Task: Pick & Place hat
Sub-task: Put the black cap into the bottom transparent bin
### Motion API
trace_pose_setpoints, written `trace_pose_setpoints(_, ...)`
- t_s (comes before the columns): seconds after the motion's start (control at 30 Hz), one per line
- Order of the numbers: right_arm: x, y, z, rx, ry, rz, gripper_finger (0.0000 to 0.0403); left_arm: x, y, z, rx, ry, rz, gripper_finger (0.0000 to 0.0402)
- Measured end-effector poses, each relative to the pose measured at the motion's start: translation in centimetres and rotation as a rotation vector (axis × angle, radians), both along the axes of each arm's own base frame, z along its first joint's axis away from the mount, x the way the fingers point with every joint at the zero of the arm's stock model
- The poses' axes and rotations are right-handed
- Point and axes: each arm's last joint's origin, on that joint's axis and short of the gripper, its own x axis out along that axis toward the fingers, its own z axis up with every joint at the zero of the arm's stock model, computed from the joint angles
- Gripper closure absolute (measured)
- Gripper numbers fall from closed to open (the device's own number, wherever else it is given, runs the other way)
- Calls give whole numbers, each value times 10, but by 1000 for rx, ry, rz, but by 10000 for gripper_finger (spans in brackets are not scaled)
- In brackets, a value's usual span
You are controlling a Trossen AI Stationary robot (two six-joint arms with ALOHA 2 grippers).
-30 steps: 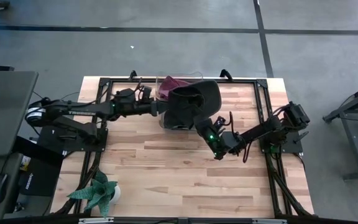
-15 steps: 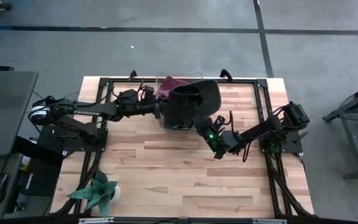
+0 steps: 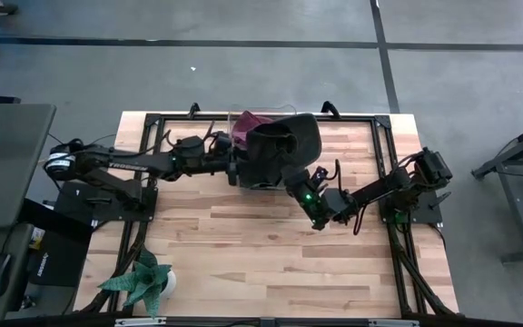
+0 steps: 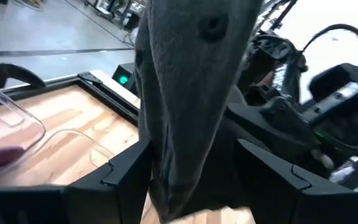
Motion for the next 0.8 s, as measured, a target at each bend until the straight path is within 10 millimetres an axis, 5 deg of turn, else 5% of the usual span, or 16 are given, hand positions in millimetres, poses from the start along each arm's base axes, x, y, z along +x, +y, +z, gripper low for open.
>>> trace_pose_setpoints(0.27,0,0,0,-5,7,4,398,18,7,10,5,102,163,183)
trace_pose_setpoints(0.43,0,1,0,-12,13,6,398,21,5,25,5,63,61,183)
trace_pose_setpoints(0.6,0,0,0,-15,17,5,398,26,6,18,-74,89,67,184)
trace_pose_setpoints(0.8,0,0,0,-17,16,8,398,26,6,18,-110,84,82,230)
